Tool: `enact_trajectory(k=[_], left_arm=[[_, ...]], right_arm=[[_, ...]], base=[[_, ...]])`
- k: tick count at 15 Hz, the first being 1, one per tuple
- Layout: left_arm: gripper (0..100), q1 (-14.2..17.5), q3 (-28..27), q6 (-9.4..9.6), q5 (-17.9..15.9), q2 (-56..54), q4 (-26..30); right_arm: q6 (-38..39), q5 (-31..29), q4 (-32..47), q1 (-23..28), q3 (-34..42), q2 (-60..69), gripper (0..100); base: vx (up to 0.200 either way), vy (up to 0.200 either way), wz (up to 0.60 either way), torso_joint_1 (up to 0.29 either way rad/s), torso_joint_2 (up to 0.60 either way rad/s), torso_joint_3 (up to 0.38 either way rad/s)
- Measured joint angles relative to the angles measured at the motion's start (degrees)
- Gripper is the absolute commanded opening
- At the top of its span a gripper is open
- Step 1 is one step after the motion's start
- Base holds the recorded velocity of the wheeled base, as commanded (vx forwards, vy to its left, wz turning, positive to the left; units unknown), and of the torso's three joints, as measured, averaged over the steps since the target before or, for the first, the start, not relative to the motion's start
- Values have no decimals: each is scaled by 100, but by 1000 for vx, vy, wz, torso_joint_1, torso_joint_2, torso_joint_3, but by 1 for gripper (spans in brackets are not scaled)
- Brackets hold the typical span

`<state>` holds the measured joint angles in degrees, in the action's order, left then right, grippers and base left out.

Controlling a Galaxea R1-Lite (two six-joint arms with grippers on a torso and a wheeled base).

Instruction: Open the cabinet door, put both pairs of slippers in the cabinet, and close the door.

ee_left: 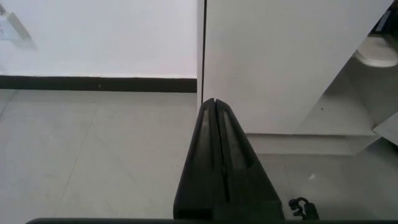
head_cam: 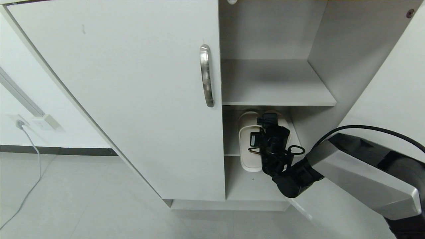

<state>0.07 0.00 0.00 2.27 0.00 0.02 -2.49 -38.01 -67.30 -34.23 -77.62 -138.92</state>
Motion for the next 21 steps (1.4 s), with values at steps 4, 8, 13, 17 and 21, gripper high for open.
enact_trajectory(k=[4,8,13,17,21], left_arm=[[0,0,0,0,0,0,-2],[0,0,0,0,0,0,-2],[0,0,0,0,-2,0,-2],[0,0,0,0,-2,0,-2],[0,0,0,0,0,0,-2]], right_arm=[[74,-2,528,41,-733,-154,0],[74,-2,909,127,-1331,-355,0],[72,-2,1044,207,-1576,-510,0],[74,5,1046,223,-1580,-547,0],[74,0,1046,232,-1579,-551,100]], base=[[0,0,0,0,0,0],[0,0,0,0,0,0],[0,0,0,0,0,0],[0,0,0,0,0,0],[0,0,0,0,0,0]])
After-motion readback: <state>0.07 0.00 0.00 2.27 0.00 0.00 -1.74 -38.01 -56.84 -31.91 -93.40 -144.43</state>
